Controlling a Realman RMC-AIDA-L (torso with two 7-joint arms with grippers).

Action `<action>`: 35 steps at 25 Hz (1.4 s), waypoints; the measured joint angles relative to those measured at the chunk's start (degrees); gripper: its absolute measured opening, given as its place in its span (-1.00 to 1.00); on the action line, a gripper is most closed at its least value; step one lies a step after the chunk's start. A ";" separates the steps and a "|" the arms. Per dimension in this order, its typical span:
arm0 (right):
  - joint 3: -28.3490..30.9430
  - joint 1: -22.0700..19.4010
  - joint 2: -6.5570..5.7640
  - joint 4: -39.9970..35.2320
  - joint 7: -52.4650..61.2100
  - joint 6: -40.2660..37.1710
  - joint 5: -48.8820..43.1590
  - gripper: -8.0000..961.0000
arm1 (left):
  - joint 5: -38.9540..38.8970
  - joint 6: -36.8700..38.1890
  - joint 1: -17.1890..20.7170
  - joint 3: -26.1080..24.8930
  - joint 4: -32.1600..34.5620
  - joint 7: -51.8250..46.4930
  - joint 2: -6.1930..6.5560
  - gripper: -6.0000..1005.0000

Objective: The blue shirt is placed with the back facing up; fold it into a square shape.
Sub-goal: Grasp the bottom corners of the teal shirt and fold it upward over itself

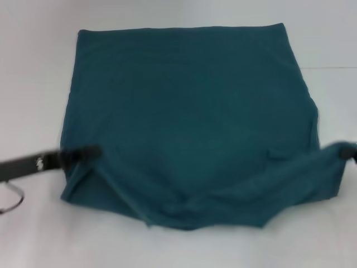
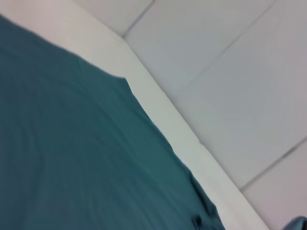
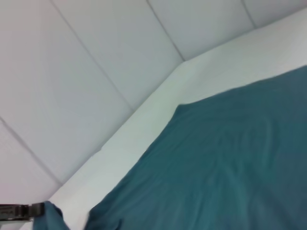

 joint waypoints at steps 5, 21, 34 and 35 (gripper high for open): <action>-0.31 4.72 0.71 1.74 -0.67 9.03 0.96 -0.91 | -2.46 -9.54 -5.20 0.04 -2.50 -0.05 0.09 -0.91; -2.51 17.02 1.04 7.45 -5.98 34.99 3.66 -0.91 | -14.53 -36.28 -14.46 0.51 -10.89 9.36 -0.43 -0.91; -6.53 21.36 -0.11 14.89 -12.20 48.07 8.31 -0.91 | -21.69 -48.56 -17.74 0.25 -17.59 20.48 -1.00 -0.91; -6.53 21.39 0.01 15.37 -12.88 48.88 8.73 -0.91 | -22.38 -49.09 -17.65 0.26 -17.90 21.27 -1.21 -0.91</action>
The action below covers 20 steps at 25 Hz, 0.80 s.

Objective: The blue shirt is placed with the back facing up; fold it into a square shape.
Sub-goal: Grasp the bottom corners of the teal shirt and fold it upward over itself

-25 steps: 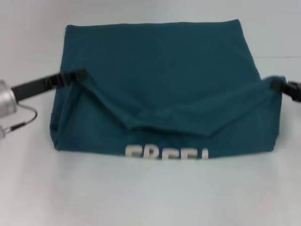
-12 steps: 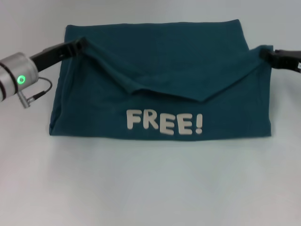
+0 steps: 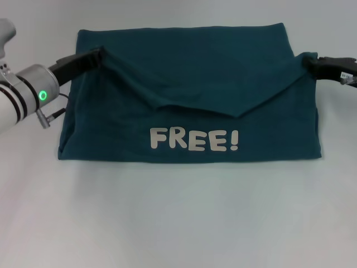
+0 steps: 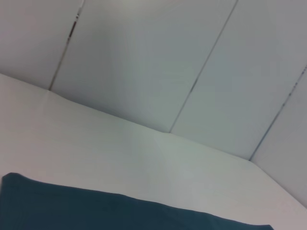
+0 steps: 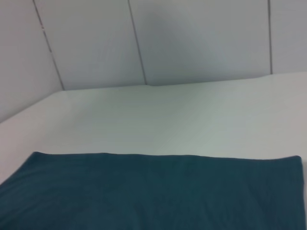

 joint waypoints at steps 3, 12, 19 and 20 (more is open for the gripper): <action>0.02 0.04 0.34 1.24 -1.48 1.93 0.86 -0.91 | -1.95 -0.86 0.55 -0.05 -0.22 1.92 -0.72 -0.91; 0.20 0.06 2.90 3.25 -6.94 6.85 3.25 -0.91 | -5.45 -2.96 2.14 -0.23 -1.66 6.68 -2.15 -0.87; 0.38 0.05 3.87 3.29 -7.29 8.76 3.26 -0.91 | -5.72 -3.16 2.47 0.09 -1.83 7.99 -2.53 -0.79; 0.29 0.05 4.07 3.30 -7.29 9.47 3.26 -0.91 | -5.73 -3.35 2.48 0.13 -1.76 8.03 -2.71 -0.78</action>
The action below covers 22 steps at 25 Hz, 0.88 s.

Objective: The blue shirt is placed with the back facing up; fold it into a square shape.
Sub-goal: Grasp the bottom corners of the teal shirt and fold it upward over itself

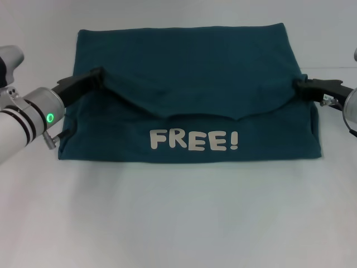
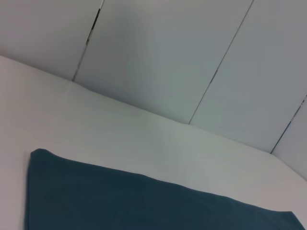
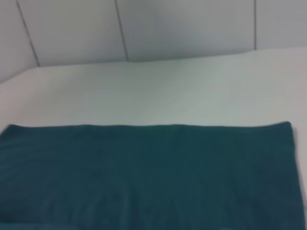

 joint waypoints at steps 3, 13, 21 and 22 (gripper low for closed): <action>-0.21 -0.02 0.53 0.02 -0.12 1.24 0.00 -0.83 | 0.00 -0.70 0.00 0.10 0.28 0.88 -0.53 -0.75; -0.84 -0.89 0.89 -0.65 -0.29 0.31 -0.01 -0.58 | 0.04 -0.48 1.45 0.10 1.32 1.78 -0.35 -0.29; -0.67 -1.45 0.96 -2.08 -0.93 -2.41 -0.01 0.16 | -0.63 2.60 4.40 0.08 5.18 0.95 -0.72 0.29; -0.73 -1.68 0.96 -2.40 -0.74 -3.49 -0.01 0.25 | -0.63 3.59 4.74 0.10 5.42 0.95 -0.72 0.33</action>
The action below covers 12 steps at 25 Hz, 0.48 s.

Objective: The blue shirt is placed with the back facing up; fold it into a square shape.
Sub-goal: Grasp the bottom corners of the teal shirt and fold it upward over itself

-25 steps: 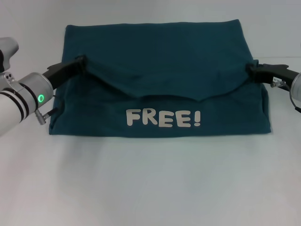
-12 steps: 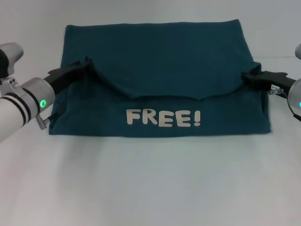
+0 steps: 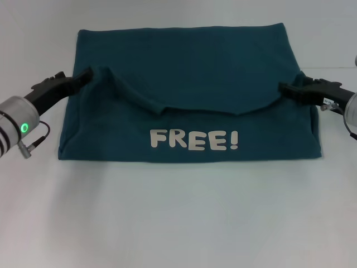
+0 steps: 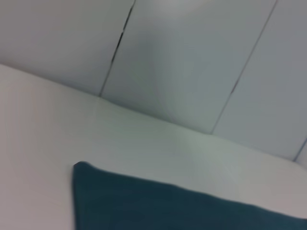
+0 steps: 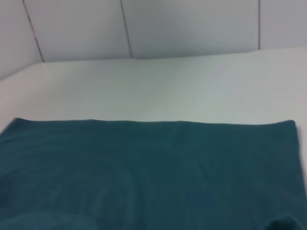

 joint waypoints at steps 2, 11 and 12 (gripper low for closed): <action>-0.04 -0.78 0.00 -1.00 1.06 -2.93 0.00 0.43 | 0.00 3.56 1.27 0.01 0.71 -0.41 0.09 0.41; -0.08 -7.31 -0.30 -6.79 10.28 -20.46 -0.26 0.55 | 0.40 20.30 8.55 2.15 6.52 -5.26 0.00 0.69; -0.13 -8.10 -0.51 -7.28 11.68 -22.01 -0.35 0.54 | 0.50 21.06 9.32 2.87 7.06 -5.66 -0.04 0.71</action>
